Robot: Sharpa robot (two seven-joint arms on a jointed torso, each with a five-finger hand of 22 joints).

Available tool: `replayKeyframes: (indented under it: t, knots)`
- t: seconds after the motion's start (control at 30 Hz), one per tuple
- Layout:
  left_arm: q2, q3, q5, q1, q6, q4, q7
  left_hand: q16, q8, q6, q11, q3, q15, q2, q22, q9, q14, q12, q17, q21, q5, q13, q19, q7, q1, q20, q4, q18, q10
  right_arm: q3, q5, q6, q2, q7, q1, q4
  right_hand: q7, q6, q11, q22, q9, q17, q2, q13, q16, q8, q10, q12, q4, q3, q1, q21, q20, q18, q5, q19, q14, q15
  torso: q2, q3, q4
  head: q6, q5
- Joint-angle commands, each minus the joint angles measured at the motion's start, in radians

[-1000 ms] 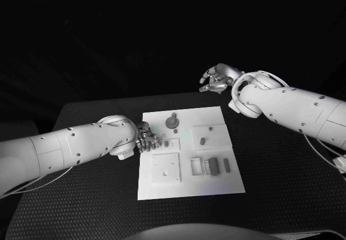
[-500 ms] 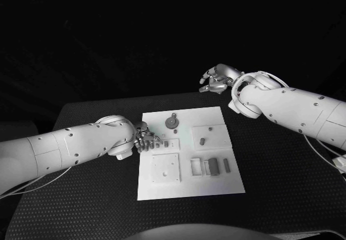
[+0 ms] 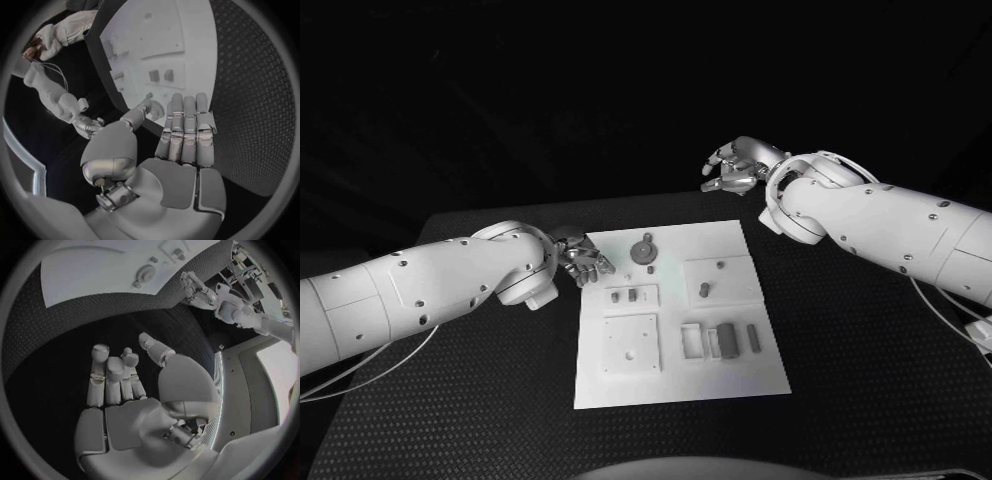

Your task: Assemble the parts on the task board

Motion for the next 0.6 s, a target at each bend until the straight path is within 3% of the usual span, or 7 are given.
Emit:
replayKeyframes:
  t: [0.03,0.1,0.2,0.3,0.4,0.53,0.6]
  knots:
    - [0.016,0.002,-0.022,0.003,-0.139,-0.001,0.242,-0.014,0.004,-0.030,0.041,0.029,0.015,0.000,-0.018,0.007,-0.009,-0.050,-0.023,0.004,0.005,-0.040,-0.019,-0.005,0.120,0.018,-0.002,0.007,-0.082,0.000,0.004,0.003,0.001,0.017,-0.003,-0.002,0.047,0.079,0.036,0.015,-0.002,0.001,0.000,-0.002,-0.005,-0.008,-0.084,0.004,0.003,0.003,-0.006,-0.005,0.002,0.011,0.002,-0.007,-0.005,0.003,0.001,0.0004,-0.0004,0.008,0.000]
    - [0.030,0.002,-0.138,0.003,-0.162,-0.008,0.269,-0.014,0.012,-0.036,0.051,0.025,0.017,-0.007,-0.029,0.009,-0.005,-0.070,-0.035,0.003,0.006,-0.067,-0.017,0.008,0.169,0.020,-0.006,0.012,-0.094,0.000,0.005,0.002,0.001,0.018,-0.004,-0.004,0.047,0.078,0.036,0.015,-0.002,0.001,0.000,-0.002,-0.005,-0.009,-0.084,0.004,0.003,0.003,-0.005,-0.005,0.002,0.011,0.002,-0.007,-0.005,0.003,0.002,0.0004,-0.0010,0.010,0.002]
    - [0.056,0.002,-0.279,0.003,-0.169,-0.025,0.311,-0.007,0.022,-0.040,0.063,0.016,0.013,-0.018,-0.043,0.008,0.008,-0.106,-0.050,0.005,0.002,-0.114,-0.004,0.007,0.225,0.018,-0.005,0.015,-0.103,0.000,0.007,0.001,0.006,0.021,-0.006,-0.009,0.048,0.077,0.037,0.015,-0.003,0.001,0.000,-0.002,-0.005,-0.010,-0.084,0.004,0.003,0.003,-0.005,-0.005,0.002,0.011,0.002,-0.007,-0.005,0.004,0.002,0.0016,-0.0027,0.012,0.004]
    - [0.090,0.002,-0.335,0.003,-0.110,-0.065,0.368,-0.004,0.013,-0.054,0.066,0.011,0.011,-0.024,-0.053,-0.002,0.014,-0.127,-0.060,0.004,0.002,-0.143,0.003,0.003,0.256,0.017,-0.005,0.014,-0.093,0.000,0.008,0.001,0.012,0.022,-0.008,-0.015,0.048,0.076,0.037,0.015,-0.003,0.001,0.001,-0.002,-0.005,-0.010,-0.084,0.004,0.003,0.003,-0.005,-0.005,0.002,0.011,0.002,-0.007,-0.005,0.004,0.002,0.0037,-0.0044,0.013,0.008]
    - [0.122,0.000,-0.420,0.003,-0.110,-0.094,0.383,0.016,0.004,-0.062,0.065,0.007,-0.021,-0.025,-0.058,-0.010,0.091,-0.147,-0.067,0.023,0.003,-0.167,0.077,0.001,0.269,-0.004,-0.003,0.025,-0.076,0.000,0.008,0.000,0.016,0.021,-0.008,-0.017,0.049,0.075,0.038,0.015,-0.003,0.001,0.002,-0.002,-0.005,-0.011,-0.085,0.004,0.001,0.004,-0.002,-0.005,0.002,0.011,0.002,-0.007,-0.005,0.005,0.002,0.0041,-0.0052,0.016,0.008]
    - [0.170,-0.004,-0.531,0.002,-0.144,-0.140,0.400,0.013,0.000,-0.053,0.062,0.002,-0.032,-0.030,-0.069,-0.020,0.136,-0.179,-0.071,0.021,0.002,-0.199,0.121,-0.008,0.283,-0.020,-0.003,0.022,-0.062,0.000,0.008,-0.001,0.022,0.021,-0.008,-0.019,0.049,0.075,0.039,0.015,-0.003,0.001,0.005,-0.002,-0.005,-0.011,-0.085,0.005,-0.003,0.006,0.003,-0.006,0.002,0.011,0.002,-0.007,-0.005,0.005,0.003,0.0036,-0.0054,0.019,0.006]
    - [0.191,-0.011,-0.570,0.001,-0.158,-0.162,0.402,0.034,-0.004,-0.054,0.057,-0.006,-0.041,-0.036,-0.059,-0.025,0.172,-0.190,-0.058,0.036,0.002,-0.210,0.159,-0.014,0.291,-0.032,-0.003,0.026,-0.054,0.000,0.008,-0.001,0.024,0.022,-0.008,-0.019,0.049,0.075,0.039,0.015,-0.003,0.001,0.005,-0.002,-0.005,-0.011,-0.085,0.005,-0.003,0.006,0.003,-0.006,0.002,0.011,0.002,-0.007,-0.005,0.005,0.004,0.0048,-0.0079,0.021,0.006]
